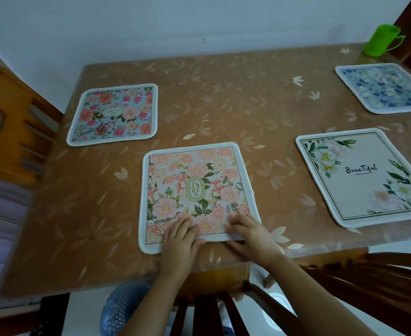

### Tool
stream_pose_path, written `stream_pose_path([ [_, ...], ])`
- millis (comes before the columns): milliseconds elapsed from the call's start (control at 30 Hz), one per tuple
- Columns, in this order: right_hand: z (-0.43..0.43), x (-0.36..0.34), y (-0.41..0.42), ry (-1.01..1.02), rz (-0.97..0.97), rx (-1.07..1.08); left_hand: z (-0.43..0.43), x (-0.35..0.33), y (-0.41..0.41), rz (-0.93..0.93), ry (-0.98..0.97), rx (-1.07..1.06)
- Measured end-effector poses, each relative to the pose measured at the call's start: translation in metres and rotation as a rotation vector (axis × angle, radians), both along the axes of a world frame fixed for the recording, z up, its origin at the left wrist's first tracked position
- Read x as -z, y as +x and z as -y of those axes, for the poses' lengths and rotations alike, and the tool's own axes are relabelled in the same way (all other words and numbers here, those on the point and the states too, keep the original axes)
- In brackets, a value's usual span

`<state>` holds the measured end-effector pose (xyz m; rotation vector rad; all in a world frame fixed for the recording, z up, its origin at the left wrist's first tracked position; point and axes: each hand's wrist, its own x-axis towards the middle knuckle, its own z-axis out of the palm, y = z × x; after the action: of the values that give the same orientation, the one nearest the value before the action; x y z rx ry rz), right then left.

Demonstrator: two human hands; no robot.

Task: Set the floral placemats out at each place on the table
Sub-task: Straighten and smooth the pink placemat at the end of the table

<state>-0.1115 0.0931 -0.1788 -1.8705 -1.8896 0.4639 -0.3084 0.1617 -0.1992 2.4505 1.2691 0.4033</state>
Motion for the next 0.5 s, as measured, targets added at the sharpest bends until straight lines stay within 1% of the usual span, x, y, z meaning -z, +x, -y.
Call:
stream_pose_path([
  [233, 0.0, -0.005, -0.003, 0.037, -0.057, 0.025, 0.0, 0.003, -0.008, 0.096, 0.061, 0.015],
  [333, -0.001, -0.006, -0.003, 0.039, -0.049, 0.024, 0.001, 0.003, -0.017, 0.158, 0.02, 0.029],
  [433, -0.001, -0.008, -0.004, 0.047, -0.04, 0.024, 0.002, 0.001, -0.027, 0.23, -0.022, -0.03],
  [500, -0.001, -0.008, -0.004, 0.048, -0.049, 0.029, 0.002, 0.001, -0.035, 0.241, -0.021, -0.042],
])
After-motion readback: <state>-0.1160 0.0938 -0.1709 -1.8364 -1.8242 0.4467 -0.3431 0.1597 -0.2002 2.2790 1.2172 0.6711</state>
